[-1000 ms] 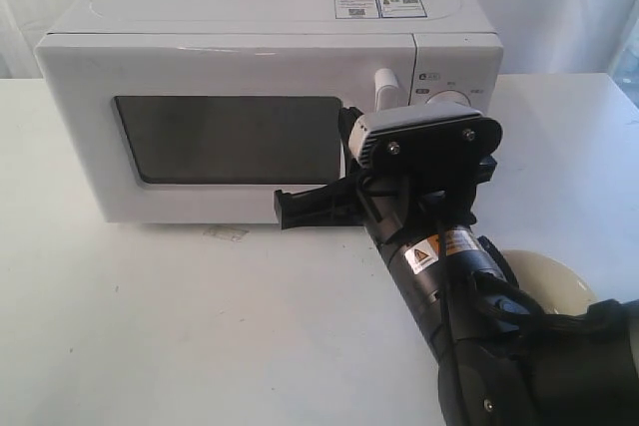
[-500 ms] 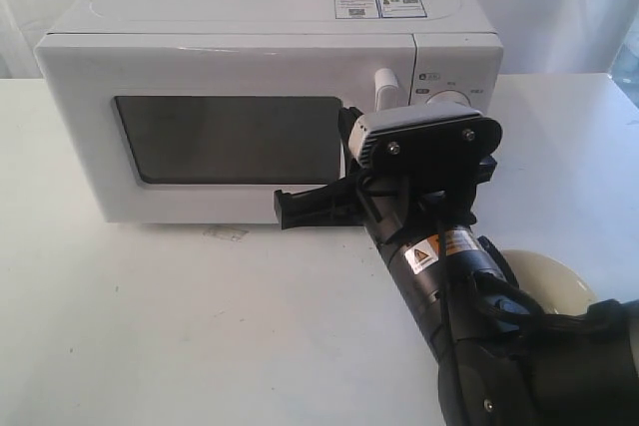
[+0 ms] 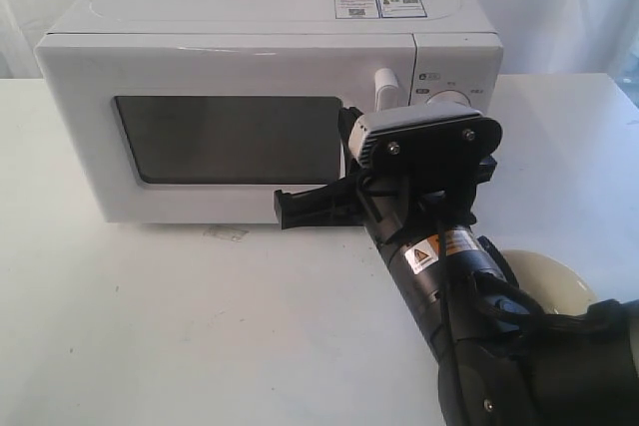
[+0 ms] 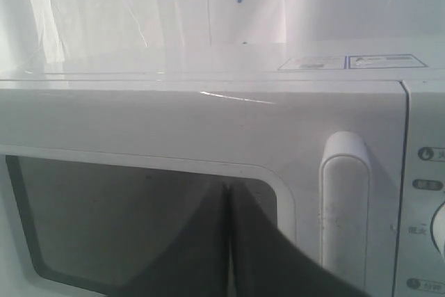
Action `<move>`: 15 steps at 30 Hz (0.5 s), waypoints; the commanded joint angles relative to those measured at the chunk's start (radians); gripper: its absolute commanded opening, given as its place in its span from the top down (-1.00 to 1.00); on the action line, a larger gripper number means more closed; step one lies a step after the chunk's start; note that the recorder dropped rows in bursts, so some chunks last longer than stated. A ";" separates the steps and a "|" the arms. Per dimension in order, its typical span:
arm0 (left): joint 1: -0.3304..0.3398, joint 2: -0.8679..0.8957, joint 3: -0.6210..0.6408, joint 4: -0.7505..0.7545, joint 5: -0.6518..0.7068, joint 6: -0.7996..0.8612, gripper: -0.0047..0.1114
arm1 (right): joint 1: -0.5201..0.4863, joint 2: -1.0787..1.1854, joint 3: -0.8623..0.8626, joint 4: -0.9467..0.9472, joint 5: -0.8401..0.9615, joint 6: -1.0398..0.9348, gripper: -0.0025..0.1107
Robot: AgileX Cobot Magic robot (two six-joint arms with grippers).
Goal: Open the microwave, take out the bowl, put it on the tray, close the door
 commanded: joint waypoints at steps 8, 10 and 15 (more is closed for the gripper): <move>0.003 -0.005 0.005 0.000 0.001 -0.010 0.92 | 0.001 -0.006 0.007 0.000 -0.008 -0.009 0.96; 0.003 -0.005 0.005 0.000 0.003 -0.010 0.92 | 0.001 -0.006 0.007 -0.002 -0.008 0.022 0.96; 0.003 -0.005 0.005 0.000 0.003 -0.010 0.92 | 0.001 -0.090 0.007 0.039 0.164 0.026 0.96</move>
